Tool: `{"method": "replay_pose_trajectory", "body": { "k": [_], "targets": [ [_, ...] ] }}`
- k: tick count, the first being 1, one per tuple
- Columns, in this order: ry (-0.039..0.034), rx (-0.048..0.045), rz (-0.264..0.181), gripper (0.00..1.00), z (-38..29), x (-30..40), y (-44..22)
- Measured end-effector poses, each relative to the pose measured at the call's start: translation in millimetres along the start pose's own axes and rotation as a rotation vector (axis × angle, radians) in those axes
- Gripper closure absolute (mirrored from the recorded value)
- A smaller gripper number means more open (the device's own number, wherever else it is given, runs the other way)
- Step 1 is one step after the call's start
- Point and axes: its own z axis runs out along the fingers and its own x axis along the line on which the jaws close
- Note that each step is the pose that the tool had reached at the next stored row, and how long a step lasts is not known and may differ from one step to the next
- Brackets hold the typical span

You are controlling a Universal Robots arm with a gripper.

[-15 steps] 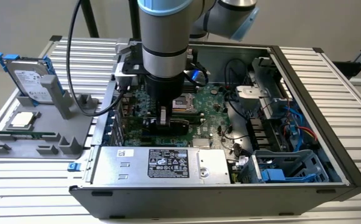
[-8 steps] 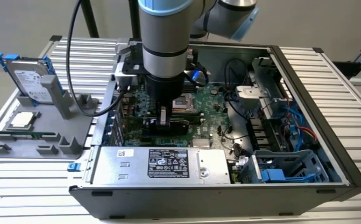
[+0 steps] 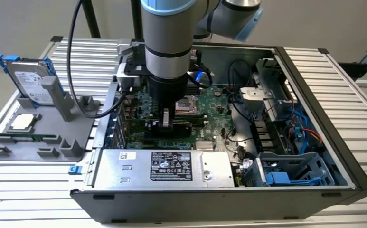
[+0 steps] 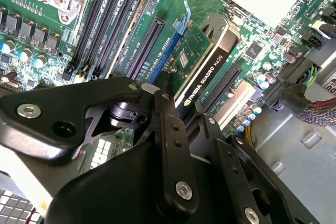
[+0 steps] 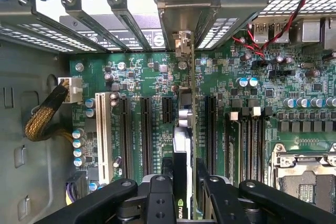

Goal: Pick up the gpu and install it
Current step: 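Insert the gpu into the slot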

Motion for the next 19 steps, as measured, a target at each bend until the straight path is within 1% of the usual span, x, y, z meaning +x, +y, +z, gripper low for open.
{"method": "replay_pose_trajectory", "body": {
  "k": [4, 8, 9, 11, 19],
  "targets": [
    [0.0013, -0.0007, 0.0, 1.0, 2.9, 0.1, 0.0],
    [0.001, -0.0004, 0.0, 1.0, 10.4, -0.1, -0.1],
    [0.0026, -0.0013, 0.0, 1.0, 11.2, -0.3, -0.2],
    [0.0043, -0.0024, 0.0, 1.0, 11.2, -0.5, -0.2],
    [0.0061, -0.0033, 0.0, 1.0, 11.4, -0.6, -0.2]
  ]
}}
